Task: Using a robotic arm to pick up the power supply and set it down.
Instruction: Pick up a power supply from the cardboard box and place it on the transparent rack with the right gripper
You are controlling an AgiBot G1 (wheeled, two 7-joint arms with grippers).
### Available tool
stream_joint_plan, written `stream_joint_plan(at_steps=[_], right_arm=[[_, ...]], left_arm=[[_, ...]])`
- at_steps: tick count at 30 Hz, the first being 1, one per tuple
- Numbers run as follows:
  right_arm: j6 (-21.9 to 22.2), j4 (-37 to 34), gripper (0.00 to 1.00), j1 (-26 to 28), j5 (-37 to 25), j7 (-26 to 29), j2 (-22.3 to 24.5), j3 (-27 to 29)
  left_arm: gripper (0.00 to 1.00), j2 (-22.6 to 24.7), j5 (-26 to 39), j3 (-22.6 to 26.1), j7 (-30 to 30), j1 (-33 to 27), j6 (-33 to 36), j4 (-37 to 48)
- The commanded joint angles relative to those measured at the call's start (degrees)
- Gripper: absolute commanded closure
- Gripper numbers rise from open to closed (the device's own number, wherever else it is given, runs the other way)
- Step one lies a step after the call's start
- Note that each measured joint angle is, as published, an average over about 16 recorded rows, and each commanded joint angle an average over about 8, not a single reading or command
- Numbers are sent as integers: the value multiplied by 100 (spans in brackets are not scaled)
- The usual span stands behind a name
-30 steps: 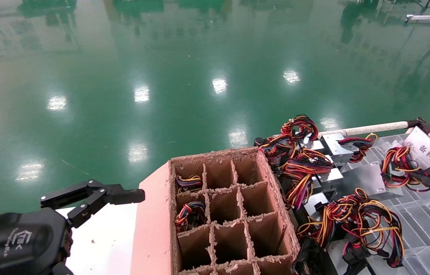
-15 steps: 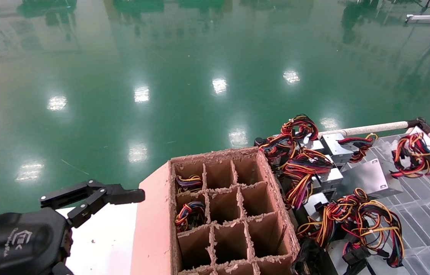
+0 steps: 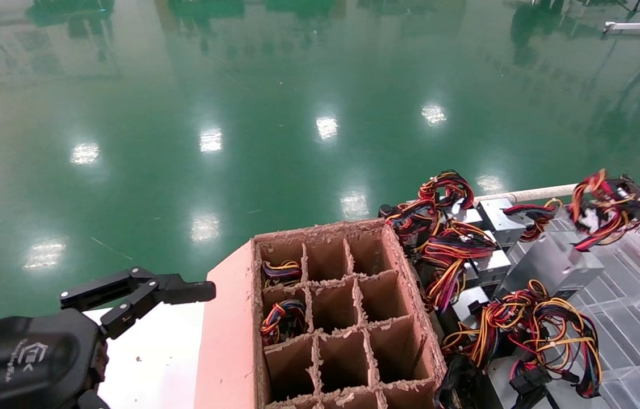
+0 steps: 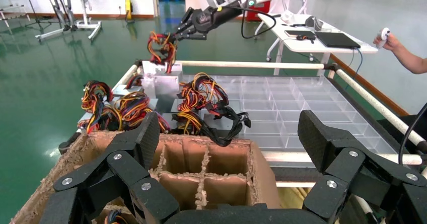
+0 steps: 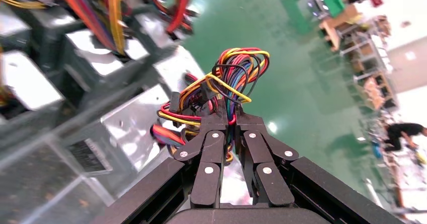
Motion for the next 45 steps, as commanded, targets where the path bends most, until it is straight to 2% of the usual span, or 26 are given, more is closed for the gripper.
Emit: stream_joint_plan(at_steps=[1, 17, 29, 45], right_arm=[[-68, -28, 100, 15, -55, 0, -33, -40], [-246, -152, 100, 250, -1, 21, -357, -10], [-367, -232, 100, 357, 108, -56, -396, 64], [-395, -628, 100, -105, 364, -183, -185, 243]], left_arm=[[0, 0, 0, 0, 0, 0, 0, 0], [0, 0, -1, 1, 0, 0, 0, 0], [0, -1, -1, 2, 1, 0, -1, 0], [0, -1, -2, 2, 1, -1, -1, 0]])
